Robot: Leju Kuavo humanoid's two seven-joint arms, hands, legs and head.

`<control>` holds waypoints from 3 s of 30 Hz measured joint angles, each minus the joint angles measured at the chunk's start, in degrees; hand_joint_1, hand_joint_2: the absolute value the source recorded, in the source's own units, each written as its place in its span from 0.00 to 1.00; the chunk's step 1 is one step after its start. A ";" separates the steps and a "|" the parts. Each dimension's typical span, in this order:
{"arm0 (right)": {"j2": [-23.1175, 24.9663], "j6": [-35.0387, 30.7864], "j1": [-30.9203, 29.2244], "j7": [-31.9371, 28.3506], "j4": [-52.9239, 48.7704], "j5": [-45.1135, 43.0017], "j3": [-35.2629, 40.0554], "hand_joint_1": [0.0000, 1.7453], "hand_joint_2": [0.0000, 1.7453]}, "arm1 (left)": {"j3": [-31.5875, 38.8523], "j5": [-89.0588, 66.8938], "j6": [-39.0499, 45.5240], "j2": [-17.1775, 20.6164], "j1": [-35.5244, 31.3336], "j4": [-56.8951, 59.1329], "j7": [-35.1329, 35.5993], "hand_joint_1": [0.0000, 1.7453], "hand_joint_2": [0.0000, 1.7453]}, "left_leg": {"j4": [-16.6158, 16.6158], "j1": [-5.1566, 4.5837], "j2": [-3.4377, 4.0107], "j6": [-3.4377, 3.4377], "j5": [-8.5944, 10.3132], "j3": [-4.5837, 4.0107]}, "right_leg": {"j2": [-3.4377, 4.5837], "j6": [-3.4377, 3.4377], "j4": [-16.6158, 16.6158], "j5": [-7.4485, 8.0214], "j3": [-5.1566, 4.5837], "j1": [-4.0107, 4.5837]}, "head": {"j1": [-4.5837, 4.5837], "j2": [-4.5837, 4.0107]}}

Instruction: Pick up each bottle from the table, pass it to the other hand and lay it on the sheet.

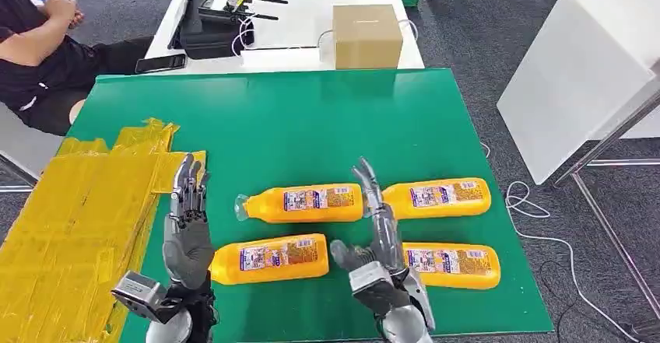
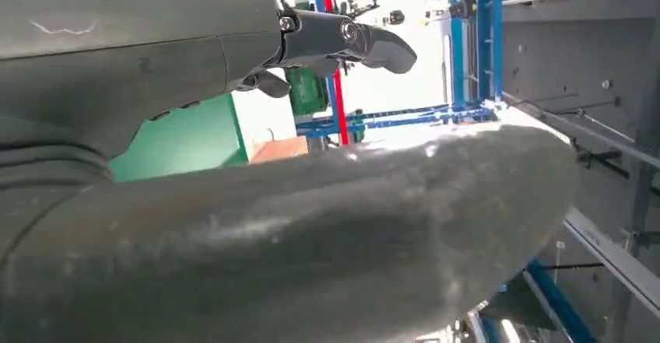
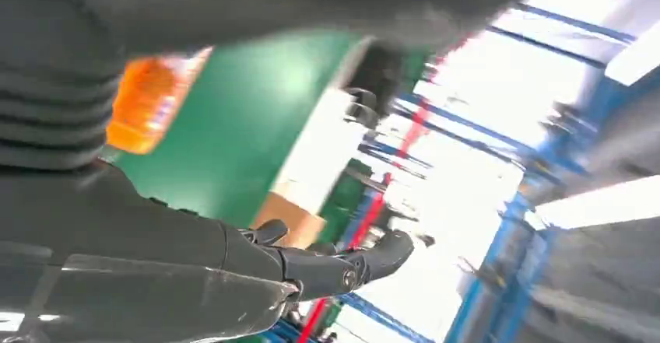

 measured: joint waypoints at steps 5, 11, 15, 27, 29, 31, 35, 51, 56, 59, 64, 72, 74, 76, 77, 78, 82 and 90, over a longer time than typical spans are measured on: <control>-1.16 0.46 -2.09 10.17 4.79 13.57 4.75 0.00 1.00 | 0.50 0.00 -1.55 0.00 -0.19 0.55 -0.02 0.00 0.00 | 0.00 0.01 0.01 0.00 0.00 0.00 | 0.00 0.00 0.00 0.00 0.00 0.01 | 0.00 0.00; -1.46 2.60 -4.20 13.46 9.53 16.03 10.62 0.00 1.00 | 1.24 -0.02 -2.91 0.00 -0.55 1.33 -0.02 0.00 0.00 | 0.00 0.01 0.00 -0.01 0.01 0.00 | 0.00 0.00 0.01 0.00 0.00 0.03 | 0.00 0.00; -1.59 4.11 -5.58 14.77 11.85 16.36 13.27 0.00 1.00 | 1.57 -0.11 -3.63 0.00 -0.61 1.75 -0.02 0.00 0.00 | 0.00 0.00 0.00 0.00 0.01 0.00 | 0.00 0.00 0.01 0.00 0.00 0.03 | 0.00 0.00; -1.62 5.36 -8.79 20.85 17.68 19.97 17.86 0.00 1.00 | 2.27 -0.04 -3.98 0.00 -0.73 2.47 -0.02 0.00 0.00 | 0.00 0.00 0.00 0.00 0.00 0.00 | 0.00 0.00 0.00 0.00 0.00 0.02 | 0.00 0.00; -1.62 5.29 -9.56 23.91 19.05 22.41 18.55 0.00 1.00 | 2.49 -0.15 -4.13 -0.02 -0.73 2.54 -0.02 0.00 0.00 | 0.00 0.00 0.00 0.00 0.01 0.00 | 0.00 0.00 0.01 0.00 0.00 0.02 | 0.00 0.00; -1.53 5.25 -10.22 26.70 20.45 24.68 19.21 0.00 1.00 | 2.88 -0.50 -4.50 -0.09 -0.71 2.53 -0.02 0.00 0.00 | 0.00 0.00 0.00 -0.01 0.01 0.01 | 0.00 0.00 0.01 0.00 0.00 0.02 | 0.02 0.00; -1.38 5.36 -11.00 29.52 22.69 27.23 20.50 0.00 1.00 | 3.82 -0.94 -5.13 -0.20 -0.62 2.53 -0.02 0.00 0.00 | 0.00 0.01 0.00 -0.01 0.01 0.00 | 0.00 0.00 0.01 0.00 0.00 0.03 | 0.00 0.00; -1.07 10.75 -16.79 31.05 30.00 25.17 23.23 1.00 1.00 | 5.46 -0.33 -6.32 -0.22 -1.20 3.01 -0.04 0.00 0.00 | 0.00 0.00 0.19 -0.01 -0.01 0.35 | 0.19 -0.01 -0.01 0.01 0.22 0.04 | 0.00 0.00; -0.87 12.90 -20.31 29.56 34.12 22.63 24.70 1.00 1.00 | 5.51 0.63 -6.38 -0.22 -2.36 4.00 -0.04 0.00 0.00 | -0.02 0.02 0.41 -0.03 -0.04 0.70 | 0.39 -0.03 -0.02 0.02 0.50 0.09 | 0.00 0.00; -0.46 13.79 -21.94 28.91 36.04 21.36 25.20 1.00 1.00 | 5.51 1.05 -6.38 -0.22 -3.02 4.52 -0.04 0.00 0.00 | -0.02 0.05 0.44 -0.04 -0.03 0.84 | 0.43 -0.04 -0.02 0.03 0.62 0.12 | 0.00 0.00; 0.26 14.43 -23.34 28.71 37.92 20.65 25.94 1.00 1.00 | 5.49 1.18 -6.34 -0.22 -3.99 5.27 -0.04 0.00 0.00 | -0.02 0.08 0.55 -0.04 -0.03 0.93 | 0.57 -0.06 -0.01 0.04 0.67 0.14 | 0.00 0.00; 0.35 14.95 -24.87 28.71 40.28 17.45 27.08 1.00 1.00 | 5.51 2.08 -6.36 -0.22 -4.53 5.79 -0.04 0.00 0.00 | -0.02 0.08 0.60 -0.04 -0.03 0.99 | 0.61 -0.06 -0.01 0.04 0.72 0.15 | 0.00 0.00; 0.35 13.33 -24.55 28.65 40.35 15.22 26.95 1.00 1.00 | 5.57 3.11 -4.50 -0.31 -4.52 5.79 -0.04 0.00 0.00 | -0.02 0.08 0.57 -0.04 -0.03 1.00 | 0.60 -0.06 -0.01 0.04 0.74 0.15 | 0.00 0.00; 0.35 11.21 -23.31 28.45 39.71 12.64 26.11 1.00 1.00 | 6.49 4.44 0.34 -1.29 -4.40 5.70 -0.04 0.00 0.00 | -0.02 0.09 0.54 -0.04 -0.03 0.99 | 0.57 -0.06 -0.01 0.04 0.77 0.15 | 0.00 0.00; 0.33 10.71 -22.56 28.27 38.92 11.26 25.44 1.00 1.00 | 6.97 5.38 4.59 -1.86 -4.18 5.24 -0.07 0.00 0.00 | -0.02 0.11 0.53 -0.04 -0.03 0.97 | 0.58 -0.05 0.00 0.04 0.76 0.15 | 0.02 0.00; 0.31 10.45 -21.71 28.10 37.98 10.04 24.78 1.00 1.00 | 7.26 6.28 9.90 -2.17 -3.84 4.32 -0.07 0.00 0.00 | -0.03 0.12 0.55 -0.05 -0.03 0.97 | 0.59 -0.05 0.00 0.04 0.76 0.15 | 0.02 0.00; 0.48 10.80 -19.99 27.36 35.69 7.40 23.89 1.00 1.00 | 7.76 2.64 35.15 -2.95 -2.03 -3.27 -0.11 0.00 0.00 | -0.03 0.16 0.59 -0.12 -0.09 0.94 | 0.64 -0.03 0.01 0.02 0.73 0.18 | 0.00 0.00; 1.58 11.47 -19.97 26.29 36.11 5.34 23.78 1.00 1.00 | 11.10 6.49 39.15 -3.52 1.01 -12.83 -0.11 0.00 0.00 | -0.03 0.14 0.54 -0.13 -0.10 0.88 | 0.60 -0.04 -0.01 0.00 0.70 0.18 | 0.00 0.00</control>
